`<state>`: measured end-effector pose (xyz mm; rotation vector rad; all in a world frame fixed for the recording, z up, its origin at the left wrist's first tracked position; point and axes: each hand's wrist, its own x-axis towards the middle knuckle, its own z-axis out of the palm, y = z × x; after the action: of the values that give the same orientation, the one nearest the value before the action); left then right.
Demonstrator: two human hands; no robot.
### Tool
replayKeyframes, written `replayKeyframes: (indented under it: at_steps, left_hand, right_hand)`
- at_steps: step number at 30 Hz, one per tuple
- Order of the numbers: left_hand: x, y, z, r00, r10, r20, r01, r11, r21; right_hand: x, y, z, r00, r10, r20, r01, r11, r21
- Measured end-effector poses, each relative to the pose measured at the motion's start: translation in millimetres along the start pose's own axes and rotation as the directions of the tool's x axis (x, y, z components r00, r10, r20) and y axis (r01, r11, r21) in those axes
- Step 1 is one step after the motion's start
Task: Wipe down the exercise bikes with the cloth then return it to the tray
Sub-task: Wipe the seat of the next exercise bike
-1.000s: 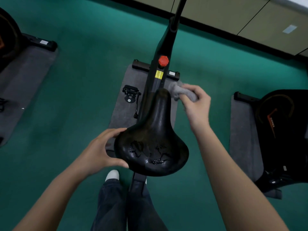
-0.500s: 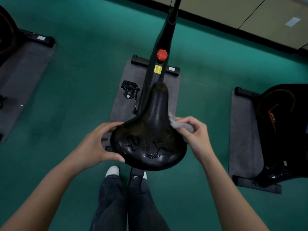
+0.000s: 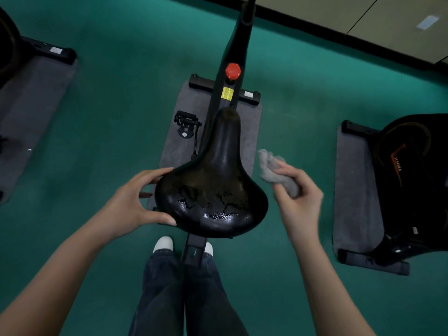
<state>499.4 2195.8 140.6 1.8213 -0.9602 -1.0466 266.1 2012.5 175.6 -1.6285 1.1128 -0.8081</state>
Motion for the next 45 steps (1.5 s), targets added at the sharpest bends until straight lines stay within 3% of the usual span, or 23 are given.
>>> replayKeyframes:
  at_steps: [4, 8, 12, 15, 18, 21, 25, 30, 41, 45]
  left_hand:
    - [-1.3, -0.5, 1.7, 1.000, -0.001, -0.010, 0.001, 1.000, -0.002]
    - [-1.8, -0.8, 2.6, 1.000, -0.007, -0.017, 0.007, 1.000, 0.001]
    - [-2.5, 0.2, 2.3, 1.000, -0.007, -0.021, 0.007, 1.000, 0.007]
    - [-2.4, 0.3, 2.6, 1.000, -0.007, -0.020, 0.007, 1.000, 0.012]
    - [-3.7, 0.3, 3.6, 1.000, -0.001, -0.021, 0.001, 1.000, 0.006]
    - [-3.9, 0.2, 3.8, 1.000, -0.001, -0.025, 0.001, 1.000, 0.005]
    - [-4.1, 1.4, 3.7, 1.000, -0.013, -0.019, 0.013, 1.000, 0.001]
    - [-5.7, 2.0, 4.4, 0.999, -0.031, -0.021, 0.031, 0.999, 0.006]
    - [-5.5, 3.1, 3.8, 0.999, -0.038, -0.015, 0.038, 0.999, 0.017]
    - [-6.1, 4.1, 3.4, 0.999, -0.035, -0.018, 0.035, 0.999, 0.020]
  right_hand:
    - [-25.5, 0.3, 25.6, 0.986, -0.158, 0.054, 0.165, 0.968, -0.188]
    - [-72.0, 0.0, 20.0, 0.929, -0.353, 0.113, 0.369, 0.907, -0.203]
    - [-56.1, -5.2, 12.2, 0.970, -0.239, 0.039, 0.241, 0.967, -0.085]
    - [-34.5, -5.2, 17.0, 0.983, -0.183, -0.017, 0.178, 0.971, -0.159]
    - [-54.2, -3.7, 23.9, 0.966, -0.258, 0.011, 0.253, 0.940, -0.227]
    - [-75.0, -5.0, 19.4, 0.944, -0.322, 0.077, 0.331, 0.928, -0.172]
    - [-55.4, -10.4, 15.1, 0.957, -0.290, 0.014, 0.290, 0.951, -0.110]
    - [-36.4, -7.2, 23.9, 0.983, -0.185, 0.010, 0.182, 0.955, -0.232]
    - [-28.8, -18.8, 28.1, 0.984, -0.180, -0.014, 0.166, 0.936, -0.311]
    - [-54.3, -20.1, 27.8, 0.967, -0.253, 0.017, 0.243, 0.907, -0.344]
